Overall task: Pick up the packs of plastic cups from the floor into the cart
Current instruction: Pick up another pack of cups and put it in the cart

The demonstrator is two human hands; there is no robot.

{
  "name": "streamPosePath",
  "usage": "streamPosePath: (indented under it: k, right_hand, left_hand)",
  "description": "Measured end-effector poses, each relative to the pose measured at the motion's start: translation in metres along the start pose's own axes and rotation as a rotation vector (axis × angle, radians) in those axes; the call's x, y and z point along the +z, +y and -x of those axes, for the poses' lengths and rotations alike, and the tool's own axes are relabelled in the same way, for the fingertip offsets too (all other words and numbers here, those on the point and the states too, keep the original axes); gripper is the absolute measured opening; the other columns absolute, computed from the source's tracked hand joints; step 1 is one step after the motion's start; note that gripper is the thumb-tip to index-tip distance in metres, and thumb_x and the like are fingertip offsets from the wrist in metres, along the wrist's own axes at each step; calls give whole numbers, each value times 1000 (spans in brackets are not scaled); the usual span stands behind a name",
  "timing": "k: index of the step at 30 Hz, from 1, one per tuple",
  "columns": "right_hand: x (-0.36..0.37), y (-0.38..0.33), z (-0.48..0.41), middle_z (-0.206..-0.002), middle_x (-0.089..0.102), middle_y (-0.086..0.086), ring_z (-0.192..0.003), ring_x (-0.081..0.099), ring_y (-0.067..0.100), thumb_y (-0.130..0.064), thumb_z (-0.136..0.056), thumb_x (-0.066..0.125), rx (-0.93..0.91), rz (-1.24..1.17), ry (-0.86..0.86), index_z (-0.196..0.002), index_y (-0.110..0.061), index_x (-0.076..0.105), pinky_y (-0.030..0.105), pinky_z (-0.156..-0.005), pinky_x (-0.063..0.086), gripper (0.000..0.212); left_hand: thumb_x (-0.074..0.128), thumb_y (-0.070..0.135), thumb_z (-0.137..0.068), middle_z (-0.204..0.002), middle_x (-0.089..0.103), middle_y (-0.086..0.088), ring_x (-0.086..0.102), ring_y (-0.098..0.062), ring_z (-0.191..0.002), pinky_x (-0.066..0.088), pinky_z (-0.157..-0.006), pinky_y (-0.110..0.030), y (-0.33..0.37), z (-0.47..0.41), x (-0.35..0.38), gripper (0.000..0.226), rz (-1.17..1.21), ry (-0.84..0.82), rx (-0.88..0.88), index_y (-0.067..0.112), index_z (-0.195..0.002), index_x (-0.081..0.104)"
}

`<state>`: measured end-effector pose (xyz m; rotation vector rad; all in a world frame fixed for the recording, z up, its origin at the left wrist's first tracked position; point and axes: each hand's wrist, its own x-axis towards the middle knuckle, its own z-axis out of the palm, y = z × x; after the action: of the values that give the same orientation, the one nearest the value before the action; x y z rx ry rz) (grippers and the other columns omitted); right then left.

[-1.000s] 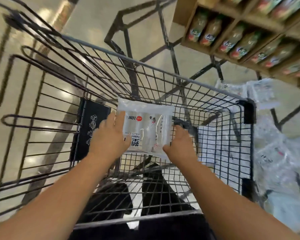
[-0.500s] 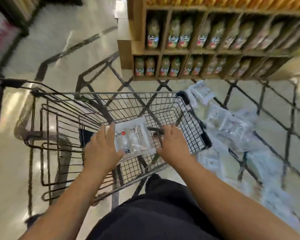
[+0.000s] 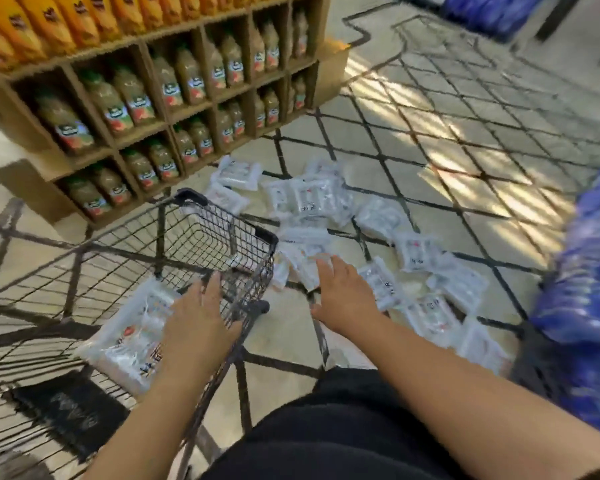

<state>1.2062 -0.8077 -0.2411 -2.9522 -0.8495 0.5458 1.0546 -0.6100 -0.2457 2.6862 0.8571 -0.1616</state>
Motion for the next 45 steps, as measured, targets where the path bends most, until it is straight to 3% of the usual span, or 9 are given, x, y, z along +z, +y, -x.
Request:
streamPosePath:
  k: [5,15,19,27,32,37,42,45]
  right_hand:
    - [3,81,30,-159,16,16,-139,29,37,-42,-89,63,223,-76,-5,-156,-18,8,47,-107,37,90]
    - [18,268,63,-154,22,16,-134,33,36,-43,-87,60,581,-235,5,-156,-16,7,42,-100,41,91]
    - [21,340,32,-153,25,16,-132,36,35,-55,-87,59,597,-269,25,-153,-17,12,45,-97,42,90]
    - [6,495,-38,-153,25,17,-132,34,35,-43,-90,56,584,-325,-77,-153,-16,13,44,-100,40,81]
    - [20,535,-86,-144,35,17,-125,41,36,-43,-86,59,587,-385,-89,-146,-15,24,45,-94,44,75]
    - [84,534,-134,-140,38,16,-121,43,34,-46,-86,61,637,-468,-226,-148,-13,23,43,-89,43,80]
    - [186,525,-202,-142,35,13,-122,41,34,-45,-87,62,770,-634,-306,-149,-15,21,44,-93,43,80]
    - [267,526,-249,-143,34,10,-123,41,31,-43,-87,61,891,-700,-268,-150,-17,22,41,-93,39,78]
  left_hand:
    - [64,56,-83,-153,33,-12,35,-33,-137,40,-105,-48,68,-32,0,94,-50,-3,187,25,-155,14]
    - [60,51,-88,-155,30,-12,35,-36,-138,40,-107,-50,286,-70,80,84,-95,-178,578,19,-155,19]
    - [58,52,-89,-156,30,-12,35,-35,-138,40,-106,-50,362,-94,115,82,-152,-234,587,20,-154,21]
    - [54,55,-90,-154,34,-8,38,-35,-135,44,-102,-49,478,-163,155,78,-205,-282,458,25,-154,22]
    - [53,52,-91,-150,38,-9,41,-36,-131,43,-100,-50,520,-204,177,72,-246,-341,462,22,-151,28]
    - [53,47,-94,-145,44,-12,40,-36,-130,40,-101,-51,536,-276,227,66,-267,-412,493,19,-151,35]
    - [55,41,-95,-144,47,-13,37,-32,-135,32,-109,-46,525,-365,331,64,-235,-474,576,11,-149,37]
    - [57,40,-95,-144,44,-11,38,-32,-132,36,-104,-46,514,-417,417,64,-272,-516,603,18,-151,35]
